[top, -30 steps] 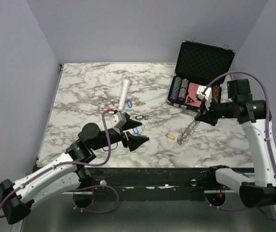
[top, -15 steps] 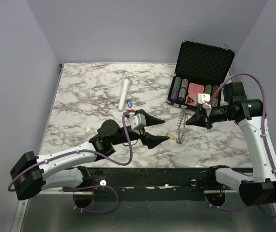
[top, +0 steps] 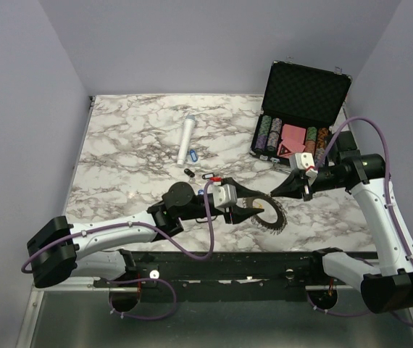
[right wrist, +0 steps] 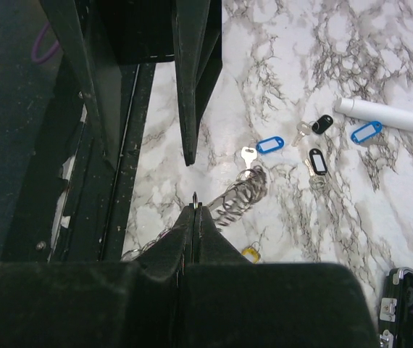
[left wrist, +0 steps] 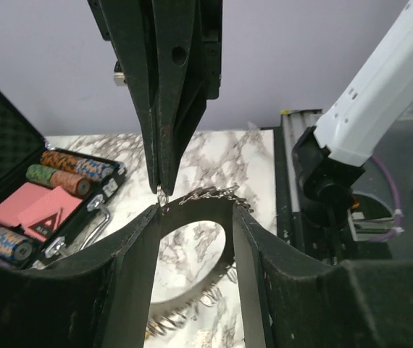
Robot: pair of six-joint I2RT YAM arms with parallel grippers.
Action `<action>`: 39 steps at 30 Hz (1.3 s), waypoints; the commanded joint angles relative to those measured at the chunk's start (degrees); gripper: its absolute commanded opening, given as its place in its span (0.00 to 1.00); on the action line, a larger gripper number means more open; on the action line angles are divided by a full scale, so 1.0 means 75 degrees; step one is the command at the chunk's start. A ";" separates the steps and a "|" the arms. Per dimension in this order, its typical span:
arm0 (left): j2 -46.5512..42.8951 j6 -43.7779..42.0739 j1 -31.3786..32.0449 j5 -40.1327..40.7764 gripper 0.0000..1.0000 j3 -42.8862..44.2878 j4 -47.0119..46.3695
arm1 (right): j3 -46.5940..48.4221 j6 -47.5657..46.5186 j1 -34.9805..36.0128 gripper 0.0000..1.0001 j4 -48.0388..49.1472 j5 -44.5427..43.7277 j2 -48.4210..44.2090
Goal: Put the keys on the keyring
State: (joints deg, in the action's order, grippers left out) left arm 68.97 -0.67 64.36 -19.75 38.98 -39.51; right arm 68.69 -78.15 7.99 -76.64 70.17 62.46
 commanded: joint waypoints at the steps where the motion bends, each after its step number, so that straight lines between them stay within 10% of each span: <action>1: 0.0132 -0.0825 0.0290 0.0944 0.51 0.0099 0.0193 | -0.0053 -0.0221 0.0072 0.00 -0.0633 0.0593 -0.0124; 39: 0.1140 -0.0474 0.0396 0.0910 0.31 0.0205 -0.1154 | -0.0346 -0.0174 0.0095 0.00 -0.0516 0.0745 -0.0265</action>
State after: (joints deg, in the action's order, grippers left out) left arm 76.84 -5.13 66.89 -10.72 38.98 -45.56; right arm 66.57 -79.15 8.21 -76.62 72.49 61.30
